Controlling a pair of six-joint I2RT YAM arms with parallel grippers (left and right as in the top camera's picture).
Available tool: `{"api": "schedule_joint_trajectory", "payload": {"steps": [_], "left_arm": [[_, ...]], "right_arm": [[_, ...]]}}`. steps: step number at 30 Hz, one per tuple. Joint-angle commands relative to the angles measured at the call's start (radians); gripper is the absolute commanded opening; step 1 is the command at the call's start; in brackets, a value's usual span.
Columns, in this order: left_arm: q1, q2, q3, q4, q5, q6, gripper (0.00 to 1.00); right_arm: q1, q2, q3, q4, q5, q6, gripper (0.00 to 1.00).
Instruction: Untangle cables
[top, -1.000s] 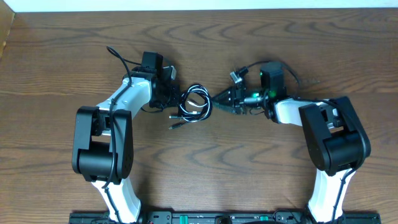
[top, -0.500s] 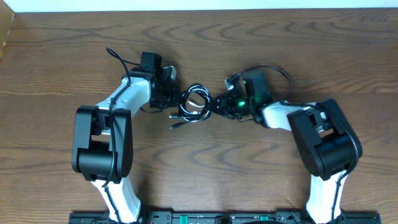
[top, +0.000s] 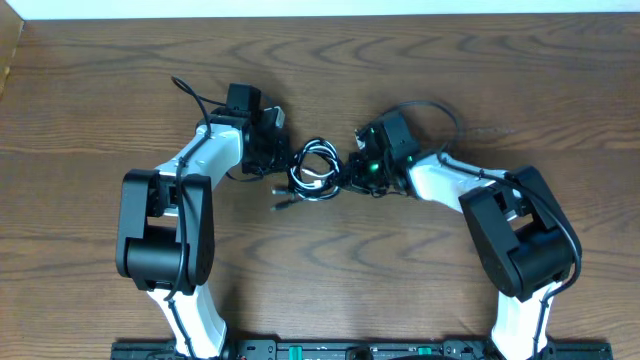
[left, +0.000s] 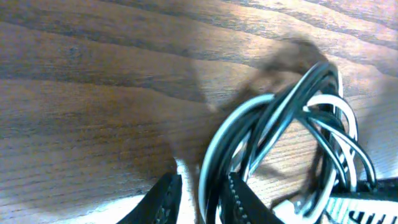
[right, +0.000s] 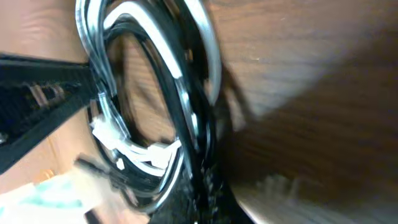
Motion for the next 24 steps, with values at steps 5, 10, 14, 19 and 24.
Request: {"api": "schedule_joint_trajectory", "payload": {"steps": [5, 10, 14, 19, 24], "left_arm": [[0.002, 0.037, -0.008, -0.008, -0.064, -0.005, 0.25], [0.002, 0.037, -0.01, -0.008, -0.085, -0.005, 0.25], [0.002, 0.037, -0.011, -0.01, -0.093, -0.005, 0.25], [0.01, 0.018, 0.021, -0.067, 0.077, 0.041, 0.26], [0.012, -0.061, 0.041, -0.142, 0.182, 0.109, 0.35]], "right_arm": [[0.048, 0.023, 0.241, -0.523, 0.415, -0.206, 0.01], [0.102, 0.023, 0.307, -0.649, 0.547, -0.244, 0.01], [0.123, 0.026, 0.306, -0.681, 0.593, -0.28, 0.04], [0.122, 0.026, 0.322, -0.674, 0.49, -0.406, 0.16], [0.092, 0.025, 0.377, -0.683, 0.357, -0.431, 0.27]]}}
